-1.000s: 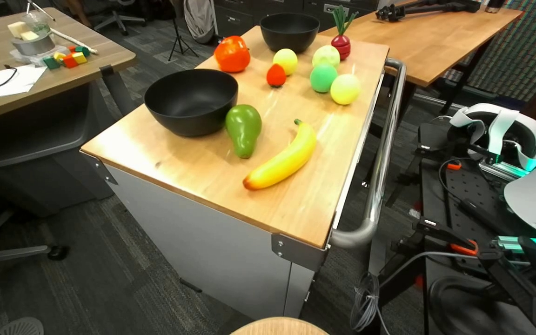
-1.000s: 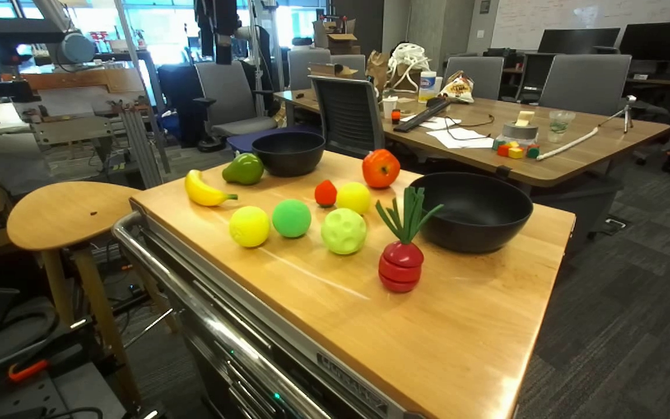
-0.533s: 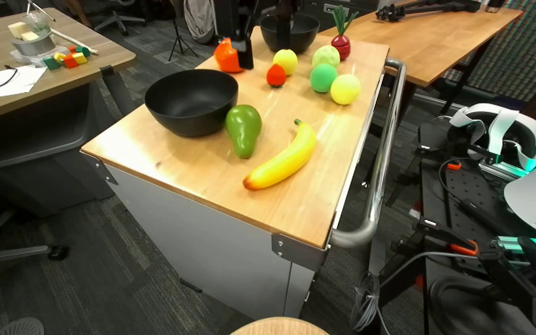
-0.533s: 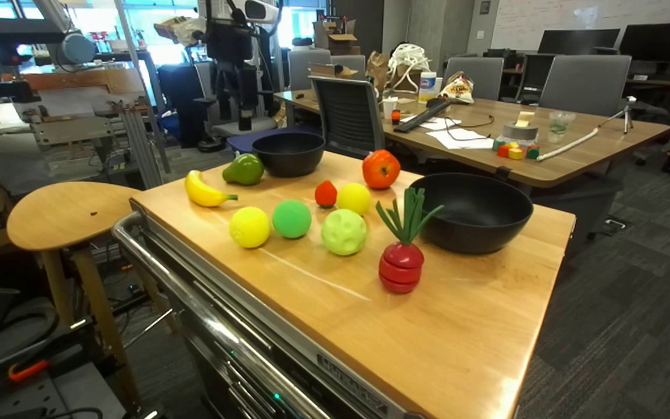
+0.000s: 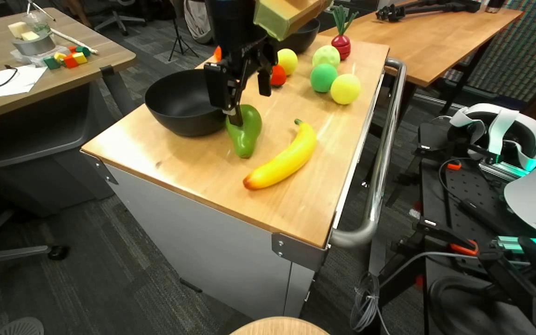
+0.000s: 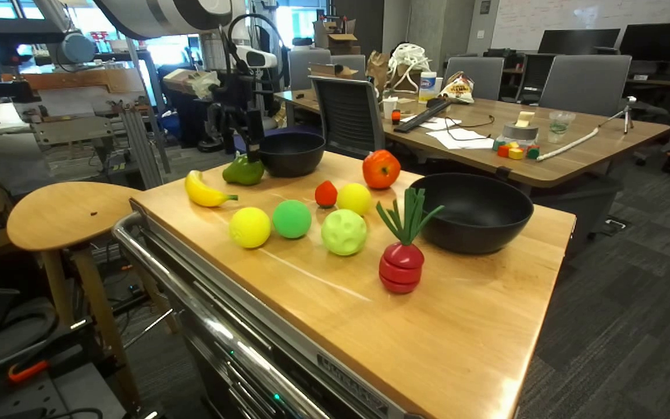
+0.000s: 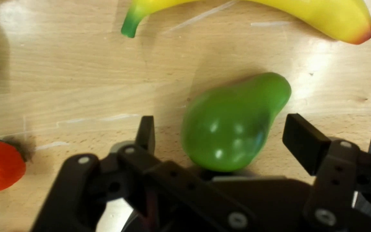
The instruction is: Place the fruits and vegetables in the two black bowls
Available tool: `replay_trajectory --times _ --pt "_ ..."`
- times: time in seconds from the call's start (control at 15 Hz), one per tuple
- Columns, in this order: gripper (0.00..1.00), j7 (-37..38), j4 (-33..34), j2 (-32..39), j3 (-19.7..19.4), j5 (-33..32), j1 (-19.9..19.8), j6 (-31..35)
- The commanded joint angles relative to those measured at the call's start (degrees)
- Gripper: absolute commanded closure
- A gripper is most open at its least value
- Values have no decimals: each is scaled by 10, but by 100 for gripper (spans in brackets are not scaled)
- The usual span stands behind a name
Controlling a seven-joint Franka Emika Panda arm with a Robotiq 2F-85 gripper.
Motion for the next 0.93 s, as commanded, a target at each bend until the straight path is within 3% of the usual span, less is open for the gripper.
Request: replay_trajectory --times 0.0,0.4,0.47,0.53,0.73,0.87 --pt "0 5 -1 11 -11 -15 13 35" --pt "0 3 -7 38 -19 -43 22 80" --pt "25 3 -8 41 -20 -46 23 83" --pt "27 4 -8 43 -22 -49 24 83" --pt "51 2 -7 41 -22 -36 25 75" --pt "54 -5 -9 29 -18 -21 22 65"
